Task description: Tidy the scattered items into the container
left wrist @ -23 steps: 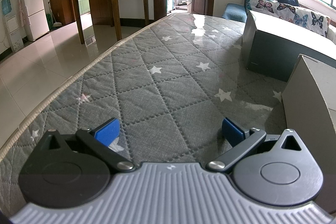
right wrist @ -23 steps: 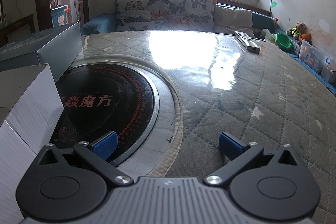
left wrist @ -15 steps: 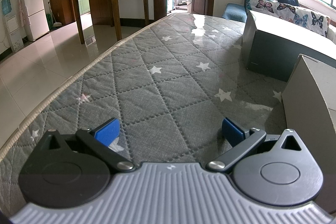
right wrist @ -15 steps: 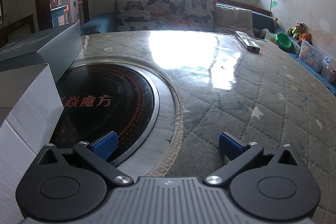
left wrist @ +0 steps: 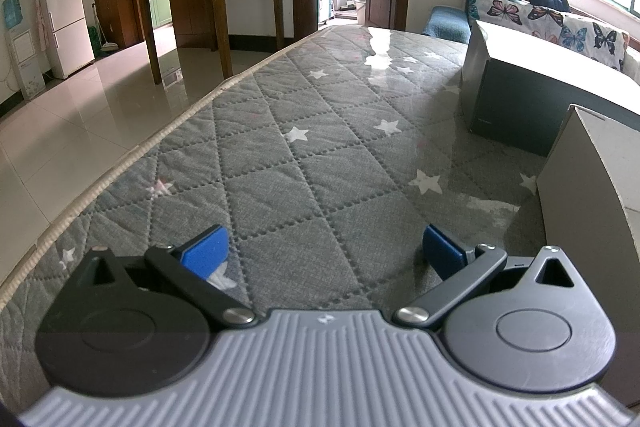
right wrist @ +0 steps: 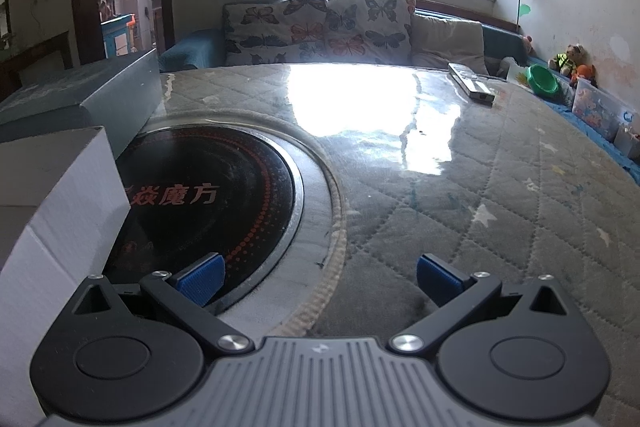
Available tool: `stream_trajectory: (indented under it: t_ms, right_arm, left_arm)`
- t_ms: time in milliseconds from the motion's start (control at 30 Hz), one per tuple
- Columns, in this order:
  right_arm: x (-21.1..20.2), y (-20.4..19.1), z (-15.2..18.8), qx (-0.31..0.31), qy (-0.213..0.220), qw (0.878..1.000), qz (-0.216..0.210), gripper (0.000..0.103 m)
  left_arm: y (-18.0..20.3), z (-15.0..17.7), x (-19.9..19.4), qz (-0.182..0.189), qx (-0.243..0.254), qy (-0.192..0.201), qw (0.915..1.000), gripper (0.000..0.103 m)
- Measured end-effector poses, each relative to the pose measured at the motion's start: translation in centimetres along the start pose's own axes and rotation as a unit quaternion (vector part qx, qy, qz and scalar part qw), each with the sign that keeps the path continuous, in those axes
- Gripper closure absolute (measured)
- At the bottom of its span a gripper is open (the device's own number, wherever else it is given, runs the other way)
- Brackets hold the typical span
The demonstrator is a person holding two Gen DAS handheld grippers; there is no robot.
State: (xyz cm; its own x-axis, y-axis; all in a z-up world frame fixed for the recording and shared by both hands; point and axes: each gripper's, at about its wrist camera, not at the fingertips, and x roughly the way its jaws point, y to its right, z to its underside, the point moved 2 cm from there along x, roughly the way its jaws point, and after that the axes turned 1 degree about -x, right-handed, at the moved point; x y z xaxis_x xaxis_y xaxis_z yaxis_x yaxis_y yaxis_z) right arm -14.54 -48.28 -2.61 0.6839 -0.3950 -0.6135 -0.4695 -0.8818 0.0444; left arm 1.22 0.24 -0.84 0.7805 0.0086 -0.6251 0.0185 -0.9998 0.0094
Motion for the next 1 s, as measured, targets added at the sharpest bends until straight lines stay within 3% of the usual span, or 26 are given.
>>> stream_trajectory:
  t_ms: [267,567,1000]
  right_arm:
    - [-4.0,0.6,0.7,-0.031,0.01,0.999,-0.007,0.0]
    - [-8.4,1.6,2.6,-0.045,0.01,0.998,-0.038,0.0]
    - [-14.1,1.0,4.5,-0.066,-0.001,0.993,-0.102,0.0]
  left_arm:
    - [-1.1,0.1,-2.1,0.011,-0.021,0.006,0.9997,0.0]
    - [-1.3,0.1,-7.1,0.036,0.008,0.021,0.9991,0.0]
    - [2.0,1.1,-13.5,0.143,0.066,0.007,0.9875,0.0]
